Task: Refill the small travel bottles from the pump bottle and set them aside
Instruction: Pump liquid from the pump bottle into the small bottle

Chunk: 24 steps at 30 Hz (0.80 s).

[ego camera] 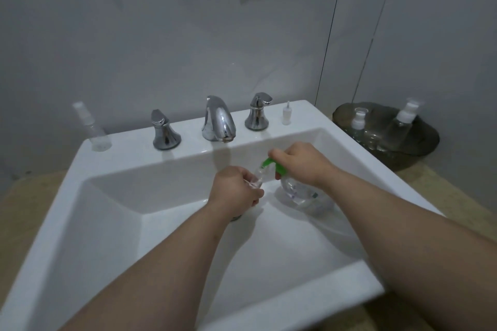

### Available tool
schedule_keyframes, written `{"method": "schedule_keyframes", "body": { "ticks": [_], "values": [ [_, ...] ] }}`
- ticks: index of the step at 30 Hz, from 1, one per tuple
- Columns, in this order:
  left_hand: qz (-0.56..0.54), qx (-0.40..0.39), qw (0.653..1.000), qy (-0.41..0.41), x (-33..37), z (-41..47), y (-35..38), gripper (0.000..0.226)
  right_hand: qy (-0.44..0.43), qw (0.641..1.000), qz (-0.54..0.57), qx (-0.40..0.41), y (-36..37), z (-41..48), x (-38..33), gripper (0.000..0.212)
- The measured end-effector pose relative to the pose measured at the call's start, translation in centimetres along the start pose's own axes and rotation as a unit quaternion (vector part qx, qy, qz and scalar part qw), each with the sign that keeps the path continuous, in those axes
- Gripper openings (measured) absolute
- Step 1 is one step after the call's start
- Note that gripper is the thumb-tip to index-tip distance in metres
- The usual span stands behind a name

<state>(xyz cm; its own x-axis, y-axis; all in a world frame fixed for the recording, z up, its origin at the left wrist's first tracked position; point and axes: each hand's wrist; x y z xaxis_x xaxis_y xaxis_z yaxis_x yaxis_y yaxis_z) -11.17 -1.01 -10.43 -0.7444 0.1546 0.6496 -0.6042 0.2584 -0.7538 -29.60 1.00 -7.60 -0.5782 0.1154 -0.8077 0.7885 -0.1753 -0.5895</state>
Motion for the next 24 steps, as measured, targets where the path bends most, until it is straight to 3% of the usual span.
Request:
{"method": "schedule_keyframes", "body": {
  "ticks": [15,24],
  "values": [
    [0.063,-0.021,0.998,0.017,0.7,-0.1,-0.2,0.016,-0.024,0.999,-0.011,-0.02,-0.2,-0.4,0.1,0.051],
    [0.092,-0.021,0.995,-0.017,0.1,0.9,-0.4,0.012,-0.036,0.992,-0.069,-0.095,0.1,0.3,-1.1,0.075]
  ]
}}
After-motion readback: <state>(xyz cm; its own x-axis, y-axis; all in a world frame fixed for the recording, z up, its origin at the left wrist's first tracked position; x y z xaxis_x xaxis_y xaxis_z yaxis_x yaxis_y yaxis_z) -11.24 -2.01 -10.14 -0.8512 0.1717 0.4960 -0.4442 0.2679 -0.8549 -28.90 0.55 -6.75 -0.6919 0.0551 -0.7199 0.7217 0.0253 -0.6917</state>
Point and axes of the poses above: each hand's wrist, its own z-axis towards the middle knuckle, its own y-axis out of the palm, x = y × z, and after that the axes turned 15 degrees about z, right-handed
